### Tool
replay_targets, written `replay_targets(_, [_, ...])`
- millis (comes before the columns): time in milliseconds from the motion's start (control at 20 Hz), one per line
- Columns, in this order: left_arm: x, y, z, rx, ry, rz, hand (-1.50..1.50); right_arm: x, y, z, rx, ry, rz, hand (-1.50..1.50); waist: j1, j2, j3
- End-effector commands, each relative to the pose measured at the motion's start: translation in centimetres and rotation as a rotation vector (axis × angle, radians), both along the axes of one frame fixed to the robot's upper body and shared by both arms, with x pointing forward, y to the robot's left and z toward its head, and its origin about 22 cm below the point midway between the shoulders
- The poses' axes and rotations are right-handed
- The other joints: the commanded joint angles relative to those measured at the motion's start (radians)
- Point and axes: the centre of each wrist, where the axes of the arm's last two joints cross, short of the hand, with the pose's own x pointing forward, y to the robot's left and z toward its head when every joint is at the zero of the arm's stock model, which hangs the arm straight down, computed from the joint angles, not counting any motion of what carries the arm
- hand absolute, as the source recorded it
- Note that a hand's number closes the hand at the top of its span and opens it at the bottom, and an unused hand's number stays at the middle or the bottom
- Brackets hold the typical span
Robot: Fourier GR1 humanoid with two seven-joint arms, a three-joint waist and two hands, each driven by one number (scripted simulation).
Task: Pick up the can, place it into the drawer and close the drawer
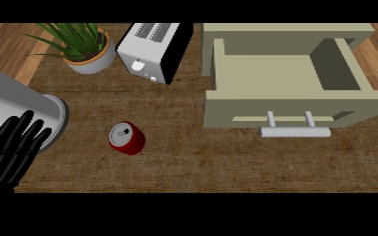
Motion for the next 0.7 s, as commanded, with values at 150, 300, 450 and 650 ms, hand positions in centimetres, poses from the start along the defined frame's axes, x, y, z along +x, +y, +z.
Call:
replay_targets(150, [-0.3, 0.5, -0.1, -0.118, 0.049, 0.037, -1.5, -0.9, -2.1, 0.6, -0.013, -0.003, 0.008, -1.5, 0.001, 0.001, 0.0])
replay_targets(300, [0.3, 0.8, 0.6, -0.189, 0.077, 0.033, -1.5, -3.8, -1.6, -1.7, 0.002, 0.019, 0.017, -1.5, -0.008, 0.0, 0.0])
replay_targets(450, [2.0, 1.0, -0.5, -0.219, 0.112, 0.012, -1.5, -3.4, -3.0, 0.2, -0.003, 0.004, 0.021, -1.5, -0.007, 0.001, 0.0])
replay_targets(650, [3.6, 1.3, -1.3, -0.271, 0.163, 0.012, -1.5, -4.3, -3.8, 0.1, -0.015, -0.004, 0.024, -1.5, -0.009, 0.001, 0.0])
